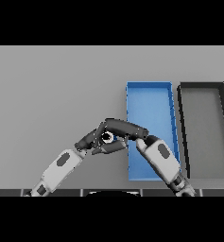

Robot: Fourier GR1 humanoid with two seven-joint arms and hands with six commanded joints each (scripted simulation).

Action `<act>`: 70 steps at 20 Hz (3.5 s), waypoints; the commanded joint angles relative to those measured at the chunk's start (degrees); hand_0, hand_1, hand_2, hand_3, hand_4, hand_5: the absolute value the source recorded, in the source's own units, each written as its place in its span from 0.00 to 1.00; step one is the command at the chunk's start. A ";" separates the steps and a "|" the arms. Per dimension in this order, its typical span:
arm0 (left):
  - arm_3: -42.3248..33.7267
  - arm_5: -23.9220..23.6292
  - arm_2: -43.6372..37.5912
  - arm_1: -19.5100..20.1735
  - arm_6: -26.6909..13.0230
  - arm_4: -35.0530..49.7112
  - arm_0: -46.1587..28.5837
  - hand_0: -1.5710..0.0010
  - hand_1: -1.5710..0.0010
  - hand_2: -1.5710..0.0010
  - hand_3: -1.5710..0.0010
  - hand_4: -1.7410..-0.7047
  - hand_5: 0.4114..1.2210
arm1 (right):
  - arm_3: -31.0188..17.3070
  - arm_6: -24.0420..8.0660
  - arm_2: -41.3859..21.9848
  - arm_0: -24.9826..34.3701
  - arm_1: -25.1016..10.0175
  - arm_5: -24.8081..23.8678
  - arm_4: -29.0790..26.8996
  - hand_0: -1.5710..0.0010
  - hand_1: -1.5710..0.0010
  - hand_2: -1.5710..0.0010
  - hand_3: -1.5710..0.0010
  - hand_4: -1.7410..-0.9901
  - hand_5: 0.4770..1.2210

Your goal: Pick up the blue pipe and place it into the blue bin.

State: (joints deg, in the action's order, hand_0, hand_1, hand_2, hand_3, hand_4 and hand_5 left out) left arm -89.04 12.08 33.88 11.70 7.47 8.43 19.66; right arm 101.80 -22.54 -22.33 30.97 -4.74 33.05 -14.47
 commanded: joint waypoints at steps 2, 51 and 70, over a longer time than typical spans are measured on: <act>-0.04 0.84 0.99 0.70 -0.11 -1.05 0.10 0.10 0.24 0.21 0.67 0.19 1.00 | -0.32 0.54 0.35 -0.58 1.39 0.65 0.12 0.02 0.02 0.02 0.03 0.35 0.94; -2.55 0.93 -0.84 4.99 -11.33 -4.07 -3.60 1.00 1.00 1.00 1.00 0.88 0.06 | -24.35 -8.59 30.13 17.78 -13.30 -19.80 -12.24 0.00 0.00 0.00 0.00 0.32 1.00; -2.59 1.06 -0.26 4.04 -13.21 -3.90 -2.90 1.00 1.00 1.00 1.00 0.88 0.08 | -29.71 -12.38 -9.15 1.14 -34.13 -46.68 -36.90 0.52 0.55 0.57 0.74 0.53 0.93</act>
State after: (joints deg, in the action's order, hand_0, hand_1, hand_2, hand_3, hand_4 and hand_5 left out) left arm -91.63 13.14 33.61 15.75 -5.65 4.54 16.78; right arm 72.10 -34.92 -31.47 32.15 -38.90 -13.44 -51.32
